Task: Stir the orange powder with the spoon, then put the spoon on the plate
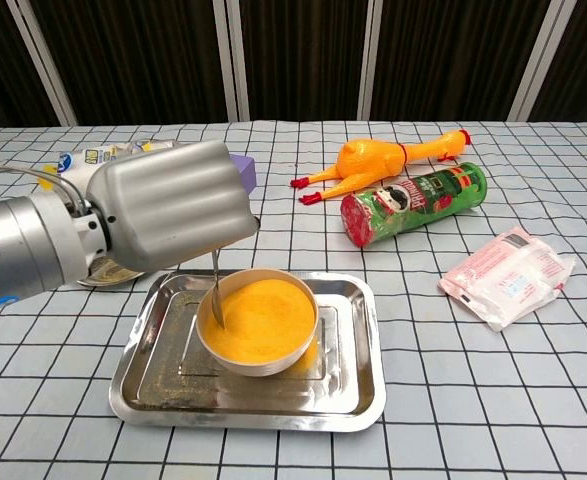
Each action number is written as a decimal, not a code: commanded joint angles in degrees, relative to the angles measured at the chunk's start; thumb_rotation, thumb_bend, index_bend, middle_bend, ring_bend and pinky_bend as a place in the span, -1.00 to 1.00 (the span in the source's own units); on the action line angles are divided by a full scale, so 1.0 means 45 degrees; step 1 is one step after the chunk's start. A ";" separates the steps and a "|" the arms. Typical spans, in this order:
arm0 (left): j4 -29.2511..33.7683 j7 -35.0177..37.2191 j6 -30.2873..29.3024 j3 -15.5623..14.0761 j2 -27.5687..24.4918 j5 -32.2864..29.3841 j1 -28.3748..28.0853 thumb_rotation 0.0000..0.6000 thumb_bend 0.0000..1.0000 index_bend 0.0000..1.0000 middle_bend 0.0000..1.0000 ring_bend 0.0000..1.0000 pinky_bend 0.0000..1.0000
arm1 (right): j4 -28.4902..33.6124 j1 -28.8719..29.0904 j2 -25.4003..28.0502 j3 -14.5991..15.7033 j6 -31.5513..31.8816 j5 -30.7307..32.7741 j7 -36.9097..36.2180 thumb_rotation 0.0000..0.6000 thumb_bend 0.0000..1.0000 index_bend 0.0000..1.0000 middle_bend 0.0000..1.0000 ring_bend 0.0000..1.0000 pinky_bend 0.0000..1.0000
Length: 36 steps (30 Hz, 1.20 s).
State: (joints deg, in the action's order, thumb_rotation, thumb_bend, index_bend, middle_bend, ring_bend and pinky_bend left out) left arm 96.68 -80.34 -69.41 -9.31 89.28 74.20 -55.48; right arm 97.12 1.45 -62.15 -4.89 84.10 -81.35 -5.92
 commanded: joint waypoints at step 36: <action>-0.0538 -0.0308 -0.0066 0.1311 0.1073 0.1191 0.1220 1.00 0.31 0.67 1.00 1.00 0.94 | -0.0006 0.0004 0.0043 -0.0027 -0.0027 0.0047 -0.0140 1.00 -0.18 -1.00 -1.00 -1.00 -1.00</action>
State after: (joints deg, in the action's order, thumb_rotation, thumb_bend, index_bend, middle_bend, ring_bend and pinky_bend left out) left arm 92.78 -81.95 -69.91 -2.78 95.79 78.64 -50.36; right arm 97.09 1.46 -61.95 -5.01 83.98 -81.13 -6.55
